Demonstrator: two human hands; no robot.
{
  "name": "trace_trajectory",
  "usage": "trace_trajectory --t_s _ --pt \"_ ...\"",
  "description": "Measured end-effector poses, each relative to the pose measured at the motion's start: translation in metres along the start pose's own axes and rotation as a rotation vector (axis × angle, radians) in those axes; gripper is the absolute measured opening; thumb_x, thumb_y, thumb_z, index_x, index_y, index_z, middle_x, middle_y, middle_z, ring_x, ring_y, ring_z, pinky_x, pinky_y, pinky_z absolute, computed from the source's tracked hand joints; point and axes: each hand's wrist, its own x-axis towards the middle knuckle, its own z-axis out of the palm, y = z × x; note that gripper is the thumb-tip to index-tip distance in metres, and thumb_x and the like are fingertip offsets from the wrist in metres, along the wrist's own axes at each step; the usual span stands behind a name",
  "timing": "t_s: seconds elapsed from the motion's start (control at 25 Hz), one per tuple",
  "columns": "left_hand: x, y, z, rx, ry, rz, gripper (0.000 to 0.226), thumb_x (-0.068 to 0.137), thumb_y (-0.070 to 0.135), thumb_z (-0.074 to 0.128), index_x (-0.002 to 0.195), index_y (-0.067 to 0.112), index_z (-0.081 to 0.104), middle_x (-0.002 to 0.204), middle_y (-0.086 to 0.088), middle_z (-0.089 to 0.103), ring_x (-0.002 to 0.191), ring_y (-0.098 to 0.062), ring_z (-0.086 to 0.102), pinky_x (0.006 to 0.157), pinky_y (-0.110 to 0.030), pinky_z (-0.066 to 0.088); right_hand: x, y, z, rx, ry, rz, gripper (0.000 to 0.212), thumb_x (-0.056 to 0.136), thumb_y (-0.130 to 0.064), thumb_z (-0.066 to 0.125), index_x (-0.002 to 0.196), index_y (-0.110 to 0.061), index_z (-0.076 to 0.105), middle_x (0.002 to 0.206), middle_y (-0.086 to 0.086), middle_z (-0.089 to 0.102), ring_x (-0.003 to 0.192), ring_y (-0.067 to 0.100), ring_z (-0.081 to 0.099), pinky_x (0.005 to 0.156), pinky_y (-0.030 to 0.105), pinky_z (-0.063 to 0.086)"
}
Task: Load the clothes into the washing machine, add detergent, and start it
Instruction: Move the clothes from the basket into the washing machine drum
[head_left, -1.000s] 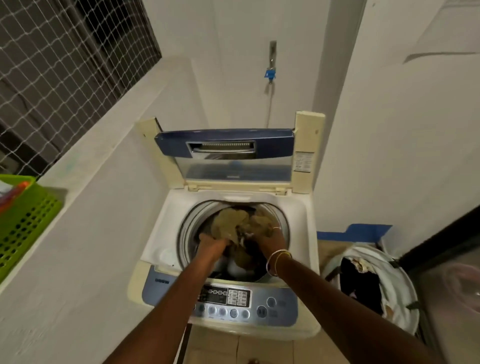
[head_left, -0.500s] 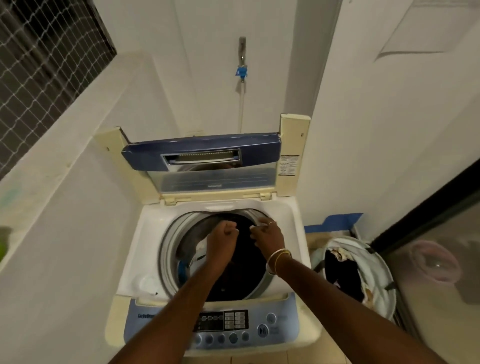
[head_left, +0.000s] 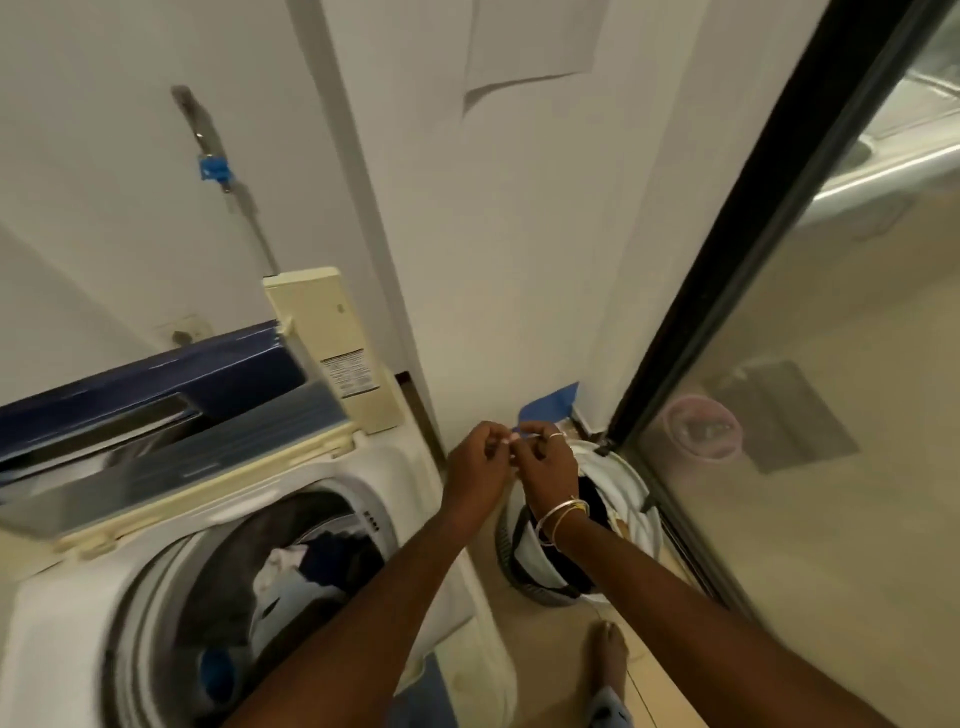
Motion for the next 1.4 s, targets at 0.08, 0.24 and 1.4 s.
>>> trace_trajectory --t_s 0.08,0.24,1.4 --pt "0.023 -0.004 0.04 0.024 -0.071 -0.046 0.013 0.098 0.024 0.055 0.106 0.019 0.064 0.096 0.007 0.068 0.086 -0.004 0.065 0.073 -0.017 0.054 0.031 0.02 -0.024 -0.025 0.021 0.032 0.014 0.09 -0.028 0.064 0.103 -0.029 0.062 0.089 -0.005 0.071 0.084 0.012 0.069 0.077 0.037 0.059" --pt "0.073 -0.034 0.126 0.088 -0.182 -0.174 0.009 0.098 0.025 0.053 0.103 0.025 0.06 0.098 0.007 0.067 0.092 -0.009 0.064 0.082 -0.023 0.051 0.096 0.078 -0.07 -0.102 0.003 0.171 0.016 0.092 -0.023 0.061 0.109 -0.023 0.06 0.086 -0.003 0.07 0.082 0.014 0.066 0.071 0.023 0.051" --pt "0.198 -0.336 0.318 0.369 -0.345 -0.555 0.082 0.087 0.007 0.055 0.155 0.027 0.014 0.158 -0.002 0.023 0.146 -0.019 0.024 0.118 -0.032 0.023 0.277 0.485 -0.036 -0.794 -0.624 -0.182 0.033 0.078 -0.031 0.061 0.109 -0.019 0.067 0.106 0.008 0.061 0.091 0.033 0.064 0.072 0.037 0.055"
